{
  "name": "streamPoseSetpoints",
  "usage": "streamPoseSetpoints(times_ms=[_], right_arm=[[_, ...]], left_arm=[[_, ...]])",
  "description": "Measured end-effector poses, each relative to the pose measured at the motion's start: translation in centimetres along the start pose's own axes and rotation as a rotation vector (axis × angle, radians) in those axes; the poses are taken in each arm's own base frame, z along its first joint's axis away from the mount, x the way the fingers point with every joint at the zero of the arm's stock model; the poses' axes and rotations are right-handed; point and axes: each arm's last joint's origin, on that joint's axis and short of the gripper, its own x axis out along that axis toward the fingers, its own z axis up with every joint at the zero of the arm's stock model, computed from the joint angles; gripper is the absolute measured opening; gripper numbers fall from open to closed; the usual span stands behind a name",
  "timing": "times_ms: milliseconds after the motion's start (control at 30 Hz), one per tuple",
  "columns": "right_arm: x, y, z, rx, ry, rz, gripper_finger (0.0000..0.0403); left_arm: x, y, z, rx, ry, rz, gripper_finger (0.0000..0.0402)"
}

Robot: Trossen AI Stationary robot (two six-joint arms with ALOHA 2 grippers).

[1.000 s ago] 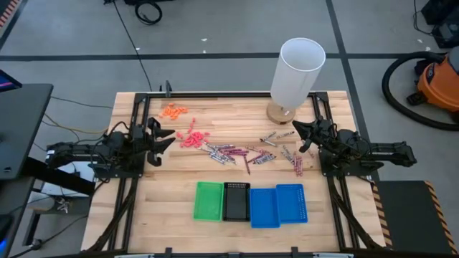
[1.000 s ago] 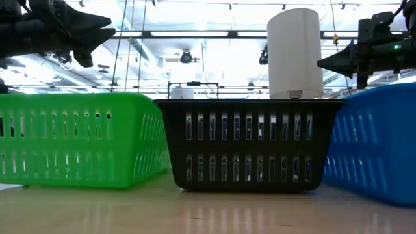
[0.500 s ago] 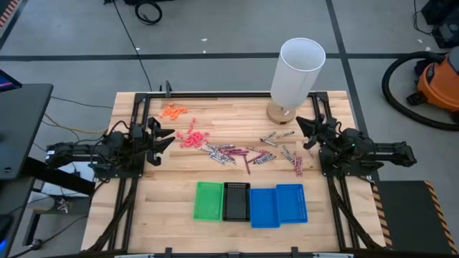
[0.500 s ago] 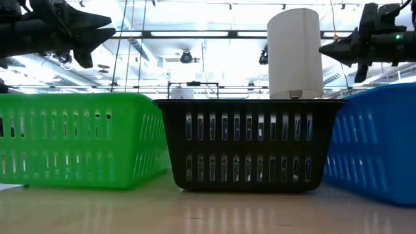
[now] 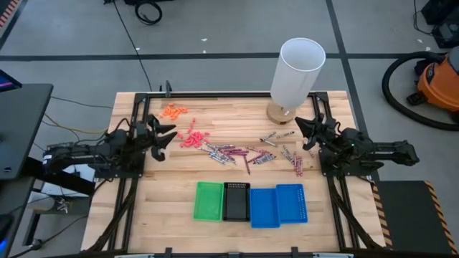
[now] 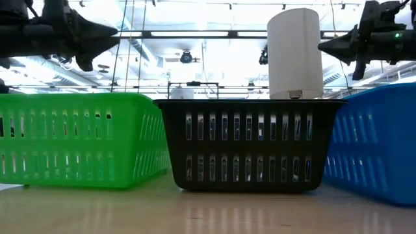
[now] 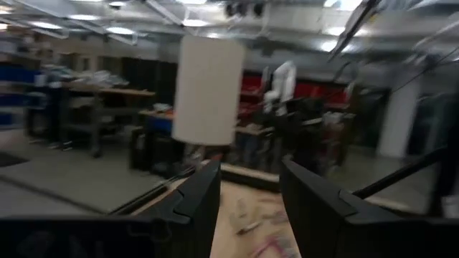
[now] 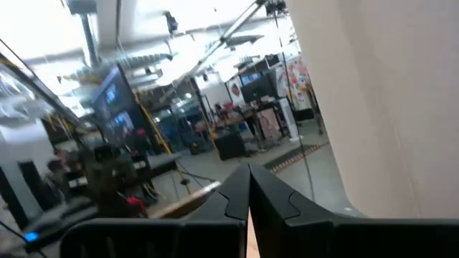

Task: Sort crayons
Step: Put the black crayon into the left blue bin

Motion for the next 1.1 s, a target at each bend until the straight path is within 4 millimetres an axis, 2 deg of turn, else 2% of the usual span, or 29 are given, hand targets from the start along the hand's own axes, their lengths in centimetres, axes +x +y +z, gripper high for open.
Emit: streamPoseSetpoints(times_ms=[233, 400, 733, 1000, 1100], right_arm=[[1.3, 0.4, -0.2, -0.064, 0.079, -0.051, 0.0016], [3.0, 1.4, -0.1, -0.102, 0.147, -0.051, 0.0016], [8.5, 4.6, 0.0, -0.257, 0.322, -0.004, 0.0016], [12.8, 6.9, -0.9, -0.332, 0.418, 0.07, 0.0016], [14.1, 7.7, -1.2, -0.344, 0.462, 0.088, 0.0016]], left_arm=[[1.7, 0.8, -0.5, 0.03, 0.133, 0.073, 0.0156], [3.0, 0.8, -0.8, 0.043, 0.228, 0.094, 0.0155], [5.3, -0.1, -0.3, 0.101, 0.356, 0.055, 0.0155], [6.3, -1.0, 1.0, 0.125, 0.505, 0.028, 0.0155], [6.5, -1.3, 1.1, 0.124, 0.505, 0.012, 0.0155]])
